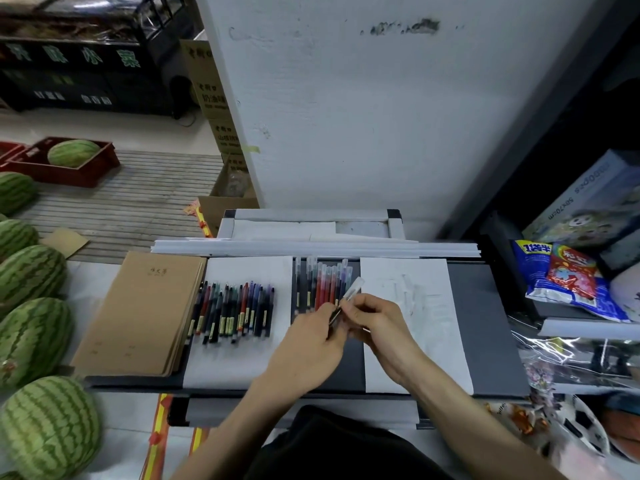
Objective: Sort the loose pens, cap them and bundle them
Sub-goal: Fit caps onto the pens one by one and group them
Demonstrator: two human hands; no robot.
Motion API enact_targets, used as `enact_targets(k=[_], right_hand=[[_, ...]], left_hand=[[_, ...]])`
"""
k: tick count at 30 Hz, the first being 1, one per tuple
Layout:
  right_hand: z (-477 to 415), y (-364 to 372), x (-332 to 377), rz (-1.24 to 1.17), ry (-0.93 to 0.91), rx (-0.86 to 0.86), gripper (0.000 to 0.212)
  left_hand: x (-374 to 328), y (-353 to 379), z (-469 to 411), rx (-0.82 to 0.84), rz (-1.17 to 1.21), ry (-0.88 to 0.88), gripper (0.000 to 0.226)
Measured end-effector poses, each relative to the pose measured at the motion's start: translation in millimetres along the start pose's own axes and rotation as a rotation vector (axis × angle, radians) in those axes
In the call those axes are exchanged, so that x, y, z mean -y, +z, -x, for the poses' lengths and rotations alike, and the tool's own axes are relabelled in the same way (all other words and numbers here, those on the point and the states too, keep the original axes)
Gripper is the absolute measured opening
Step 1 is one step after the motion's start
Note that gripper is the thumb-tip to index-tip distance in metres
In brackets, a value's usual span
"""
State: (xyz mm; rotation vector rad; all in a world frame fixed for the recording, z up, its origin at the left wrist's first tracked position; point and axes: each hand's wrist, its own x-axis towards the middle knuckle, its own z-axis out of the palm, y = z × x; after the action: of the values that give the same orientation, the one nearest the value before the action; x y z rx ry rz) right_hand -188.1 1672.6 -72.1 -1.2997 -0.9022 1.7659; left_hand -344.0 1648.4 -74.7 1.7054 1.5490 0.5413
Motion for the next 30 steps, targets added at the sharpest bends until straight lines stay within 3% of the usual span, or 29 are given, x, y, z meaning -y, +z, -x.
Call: enact_targets(k=[6, 11, 14, 19, 27, 30], right_hand=[[-37.9, -24.0, -17.7, -0.184, 0.211, -0.141, 0.016], [-75.0, -38.6, -28.5, 0.166, 0.291, -0.266, 0.016], [-91.7, -35.6, -32.8, 0.414, 0.289, -0.304, 0.011], [-107.9, -26.5, -37.4, 0.722, 0.248, -0.334, 0.012], [-112.9, -25.8, -43.2, 0.686, 0.193, -0.393, 0.019], [-107.6, -32.6, -45.3, 0.679, 0.154, -0.38, 0.031]], left_hand=[[53.6, 3.6, -8.6, 0.131, -0.066, -0.119, 0.026], [100.2, -13.2, -15.3, -0.016, -0.32, -0.329, 0.034], [109.8, -20.8, -25.8, -0.1, -0.404, -0.383, 0.025], [117.1, -22.4, -41.3, -0.049, -0.536, -0.49, 0.024], [125.2, -14.4, -52.7, -0.039, -0.629, -0.465, 0.024], [125.9, -13.8, -54.8, -0.018, -0.676, -0.45, 0.018]])
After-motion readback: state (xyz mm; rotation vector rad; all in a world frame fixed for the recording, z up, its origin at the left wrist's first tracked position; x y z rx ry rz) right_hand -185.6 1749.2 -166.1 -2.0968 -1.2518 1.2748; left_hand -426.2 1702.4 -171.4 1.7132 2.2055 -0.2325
